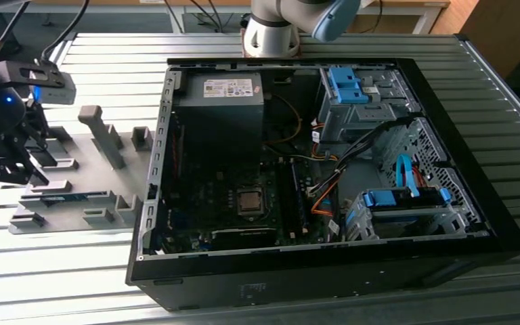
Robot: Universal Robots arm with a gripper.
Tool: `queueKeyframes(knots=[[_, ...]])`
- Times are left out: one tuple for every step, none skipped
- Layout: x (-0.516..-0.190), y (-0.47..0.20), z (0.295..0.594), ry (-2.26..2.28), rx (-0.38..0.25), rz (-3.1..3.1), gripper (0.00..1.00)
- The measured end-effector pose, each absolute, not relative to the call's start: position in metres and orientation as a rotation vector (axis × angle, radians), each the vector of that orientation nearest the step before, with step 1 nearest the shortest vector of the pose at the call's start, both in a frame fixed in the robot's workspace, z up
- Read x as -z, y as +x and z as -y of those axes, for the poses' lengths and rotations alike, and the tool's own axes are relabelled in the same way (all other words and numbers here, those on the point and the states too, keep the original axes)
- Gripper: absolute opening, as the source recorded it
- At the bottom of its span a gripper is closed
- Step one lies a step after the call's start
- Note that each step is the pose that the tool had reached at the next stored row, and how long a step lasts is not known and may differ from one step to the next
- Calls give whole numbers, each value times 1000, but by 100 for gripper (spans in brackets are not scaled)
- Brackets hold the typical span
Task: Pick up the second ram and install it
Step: 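Pick up the second ram and move it above second insertion slot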
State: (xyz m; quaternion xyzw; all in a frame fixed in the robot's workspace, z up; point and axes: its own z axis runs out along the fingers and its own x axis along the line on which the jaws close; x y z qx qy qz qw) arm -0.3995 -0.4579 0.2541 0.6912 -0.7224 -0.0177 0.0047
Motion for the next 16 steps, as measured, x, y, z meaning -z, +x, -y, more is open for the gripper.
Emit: queueKeyframes(knots=[[-254,-399,458,2165,56,2263,41],[-253,-399,458,2165,56,2263,41],[-253,-399,458,2165,56,2263,41],[-253,-399,458,2165,56,2263,41],[-253,-399,458,2165,56,2263,41],[-253,-399,458,2165,56,2263,41],[-253,-399,458,2165,56,2263,41],[-253,-399,458,2165,56,2263,41],[-253,-399,458,2165,56,2263,41],[-253,-399,458,2165,56,2263,41],[-253,-399,458,2165,56,2263,41],[-253,-399,459,2165,56,2263,41],[-253,-399,459,2165,55,2263,41],[-252,-399,459,2165,56,2263,41],[-250,-399,460,2165,56,2263,41],[-249,-399,460,2165,56,2263,41]])
